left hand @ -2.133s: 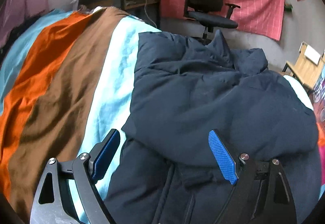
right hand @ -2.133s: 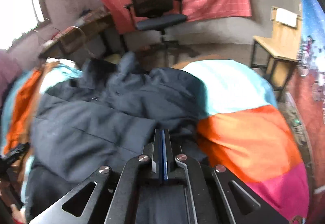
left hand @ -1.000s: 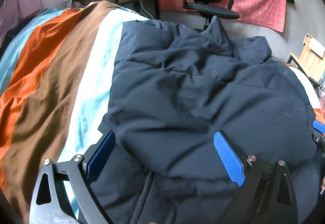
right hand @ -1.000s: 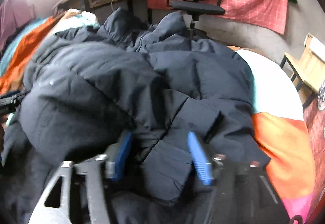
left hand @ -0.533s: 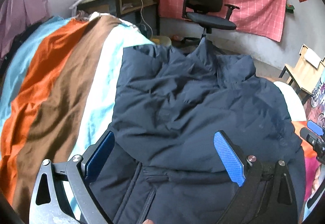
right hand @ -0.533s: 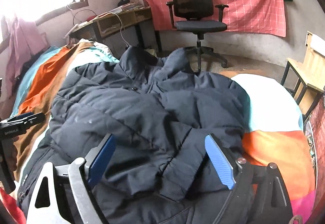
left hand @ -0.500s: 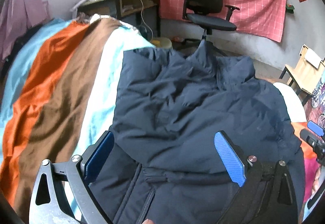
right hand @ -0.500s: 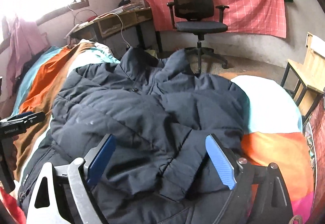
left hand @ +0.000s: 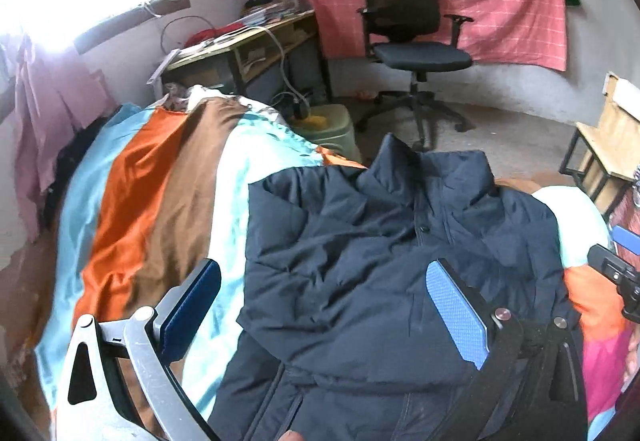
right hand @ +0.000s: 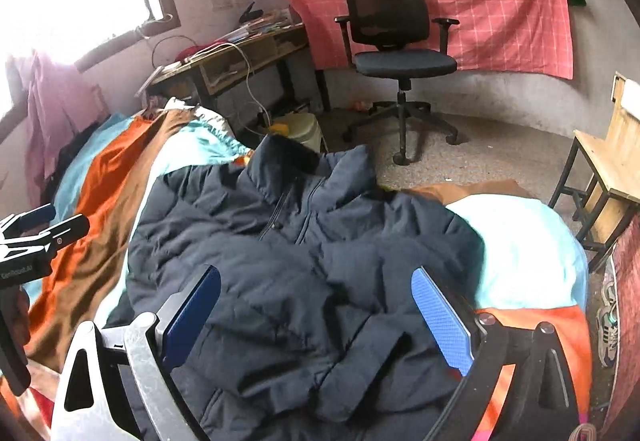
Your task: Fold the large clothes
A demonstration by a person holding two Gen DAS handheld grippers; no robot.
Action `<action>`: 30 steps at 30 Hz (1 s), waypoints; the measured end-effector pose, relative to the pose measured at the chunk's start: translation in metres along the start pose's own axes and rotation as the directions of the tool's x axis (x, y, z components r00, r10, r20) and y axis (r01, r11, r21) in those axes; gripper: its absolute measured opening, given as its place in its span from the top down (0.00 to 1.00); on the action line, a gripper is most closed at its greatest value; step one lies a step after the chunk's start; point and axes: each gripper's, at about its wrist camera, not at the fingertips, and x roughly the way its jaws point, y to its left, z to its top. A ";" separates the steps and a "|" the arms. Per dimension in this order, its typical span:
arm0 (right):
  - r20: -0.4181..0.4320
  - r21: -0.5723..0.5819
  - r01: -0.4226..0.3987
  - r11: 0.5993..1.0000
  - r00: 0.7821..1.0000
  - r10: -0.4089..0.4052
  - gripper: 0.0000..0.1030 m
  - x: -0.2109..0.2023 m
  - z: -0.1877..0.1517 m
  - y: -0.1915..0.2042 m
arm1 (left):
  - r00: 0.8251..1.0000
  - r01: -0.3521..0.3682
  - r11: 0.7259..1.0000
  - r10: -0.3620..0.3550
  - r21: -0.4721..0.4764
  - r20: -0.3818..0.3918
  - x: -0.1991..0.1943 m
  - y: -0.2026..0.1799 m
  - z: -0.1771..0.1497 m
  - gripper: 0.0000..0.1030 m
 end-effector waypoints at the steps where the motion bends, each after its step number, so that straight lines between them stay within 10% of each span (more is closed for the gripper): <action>1: 0.003 0.002 0.001 1.000 1.000 -0.001 0.06 -0.001 0.006 -0.003 | 1.000 -0.003 1.000 0.003 -0.006 0.003 -0.001 0.001 0.007 0.02; 10: -0.010 0.110 0.052 0.993 0.999 -0.051 0.06 0.036 0.041 -0.038 | 0.999 -0.008 0.997 0.004 0.072 0.046 0.054 -0.016 0.053 0.02; 30: -0.175 0.324 0.199 0.925 0.973 -0.148 0.17 0.218 0.102 -0.060 | 0.938 0.343 0.939 -0.342 0.009 -0.046 0.304 -0.012 0.130 0.04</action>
